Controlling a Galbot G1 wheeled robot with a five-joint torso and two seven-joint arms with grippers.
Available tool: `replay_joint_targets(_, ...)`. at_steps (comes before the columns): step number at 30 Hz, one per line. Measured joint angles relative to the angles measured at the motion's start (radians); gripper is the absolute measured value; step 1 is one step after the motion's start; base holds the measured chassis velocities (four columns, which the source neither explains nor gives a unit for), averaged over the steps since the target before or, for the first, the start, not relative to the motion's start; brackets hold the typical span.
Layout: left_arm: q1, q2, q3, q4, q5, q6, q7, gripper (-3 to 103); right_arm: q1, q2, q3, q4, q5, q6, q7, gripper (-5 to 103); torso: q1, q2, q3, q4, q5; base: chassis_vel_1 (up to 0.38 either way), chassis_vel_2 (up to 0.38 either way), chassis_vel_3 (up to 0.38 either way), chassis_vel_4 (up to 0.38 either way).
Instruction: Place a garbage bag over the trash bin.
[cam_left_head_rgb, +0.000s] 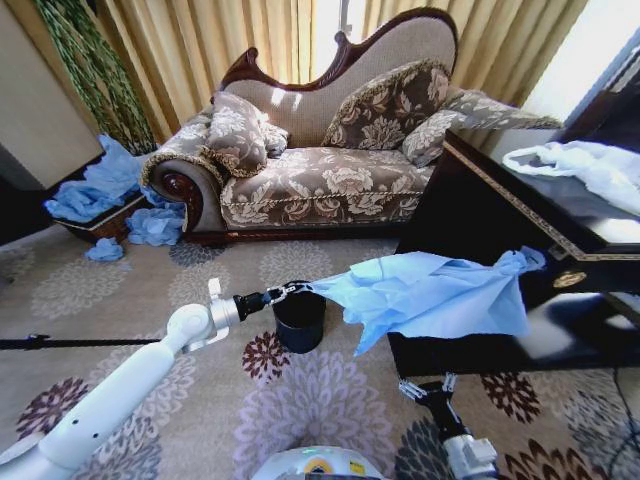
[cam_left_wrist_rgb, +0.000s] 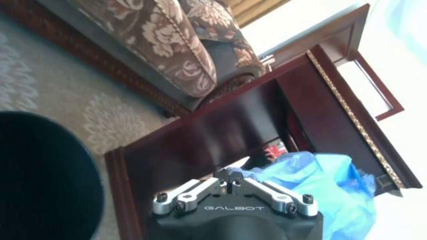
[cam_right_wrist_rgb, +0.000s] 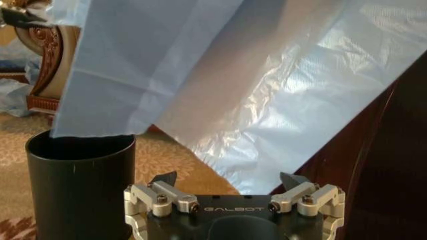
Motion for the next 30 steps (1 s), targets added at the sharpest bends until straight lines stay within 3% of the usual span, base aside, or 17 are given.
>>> replay_joint_targets(19,0.097,0.074,-0.169,0.009,0.005,-0.017,0.044,0,-0.004,0.005,0.007,-0.009,0.008,0.023,-0.003,100,0.0,0.0,0.0,0.0,0.0,0.0,0.0,0.0,0.0)
replay_joint_targets(30,0.066,0.087,-0.181,-0.027,-0.02,-0.017,0.031,0,-0.034,0.034,0.0,-0.036,-0.013,0.072,-0.022,100,0.0,0.0,0.0,0.0,0.0,0.0,0.0,0.0,0.0)
